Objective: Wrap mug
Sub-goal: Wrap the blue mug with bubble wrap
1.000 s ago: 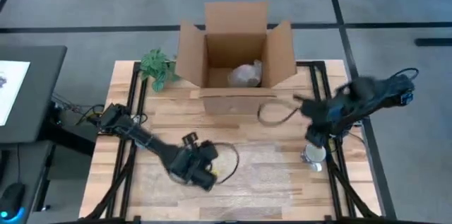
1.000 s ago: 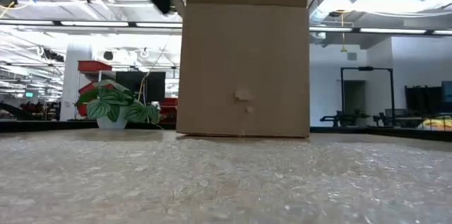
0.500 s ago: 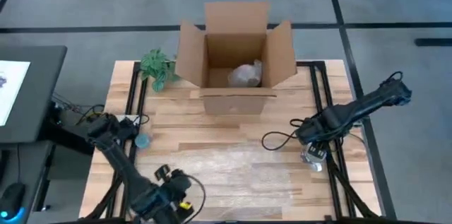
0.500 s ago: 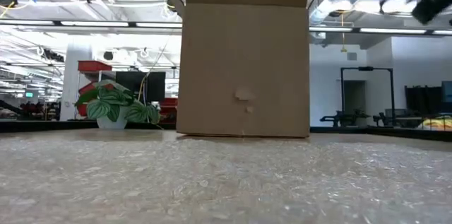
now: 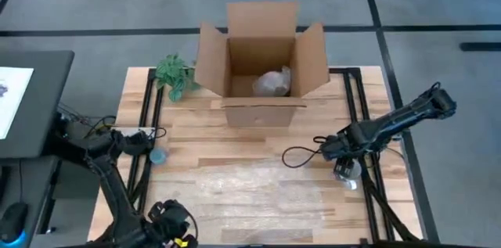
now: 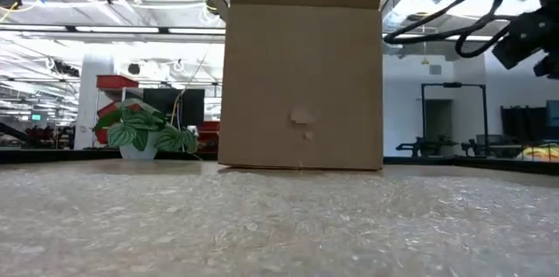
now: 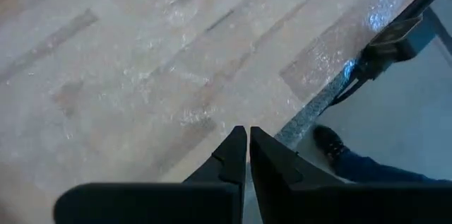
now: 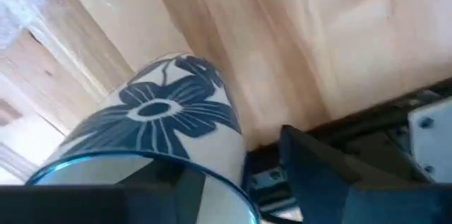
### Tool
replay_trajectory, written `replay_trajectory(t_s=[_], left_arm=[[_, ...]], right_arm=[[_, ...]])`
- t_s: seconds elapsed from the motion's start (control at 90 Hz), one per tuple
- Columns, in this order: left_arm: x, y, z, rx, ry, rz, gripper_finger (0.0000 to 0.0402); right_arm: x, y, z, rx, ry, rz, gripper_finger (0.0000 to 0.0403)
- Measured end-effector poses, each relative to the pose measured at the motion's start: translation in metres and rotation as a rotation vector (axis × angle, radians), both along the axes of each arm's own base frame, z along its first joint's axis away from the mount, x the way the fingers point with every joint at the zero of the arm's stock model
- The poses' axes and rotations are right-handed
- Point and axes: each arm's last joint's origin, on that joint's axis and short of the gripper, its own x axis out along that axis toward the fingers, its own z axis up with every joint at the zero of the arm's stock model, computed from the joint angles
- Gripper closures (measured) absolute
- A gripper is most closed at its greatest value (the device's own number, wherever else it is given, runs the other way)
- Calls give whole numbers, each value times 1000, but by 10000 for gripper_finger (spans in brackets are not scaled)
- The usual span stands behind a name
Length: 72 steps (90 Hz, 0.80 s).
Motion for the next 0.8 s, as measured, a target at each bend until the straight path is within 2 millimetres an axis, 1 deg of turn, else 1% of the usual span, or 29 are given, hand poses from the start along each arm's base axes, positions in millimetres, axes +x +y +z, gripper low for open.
replay_trajectory(t_s=[0.067,0.144,0.2,0.289,0.367,0.433,0.5,0.589,0.689,0.756,0.8], left_arm=[[3,2,0,4,-3,2,402],[7,4,0,20,-1,-9,402],[11,7,0,44,-5,-21,402],[19,16,0,105,-17,-17,402],[29,25,-5,163,-36,-7,402],[39,35,-14,208,-46,20,402],[51,43,-27,217,-47,20,402],[68,52,-50,219,-59,-41,402],[89,64,-75,174,-82,-119,402],[103,73,-89,126,-108,-186,402],[111,81,-98,124,-133,-221,402]], right_arm=[[-2,1,-2,3,14,12,310],[-4,4,-2,2,16,31,367],[-4,6,0,3,11,29,388],[2,10,14,9,-29,-2,390],[10,15,34,15,-102,-41,395],[18,19,53,18,-175,-94,397],[28,23,70,28,-226,-150,398],[41,31,87,43,-259,-193,398],[58,42,96,48,-266,-208,398],[69,51,99,50,-265,-200,398],[76,56,101,52,-265,-191,398]])
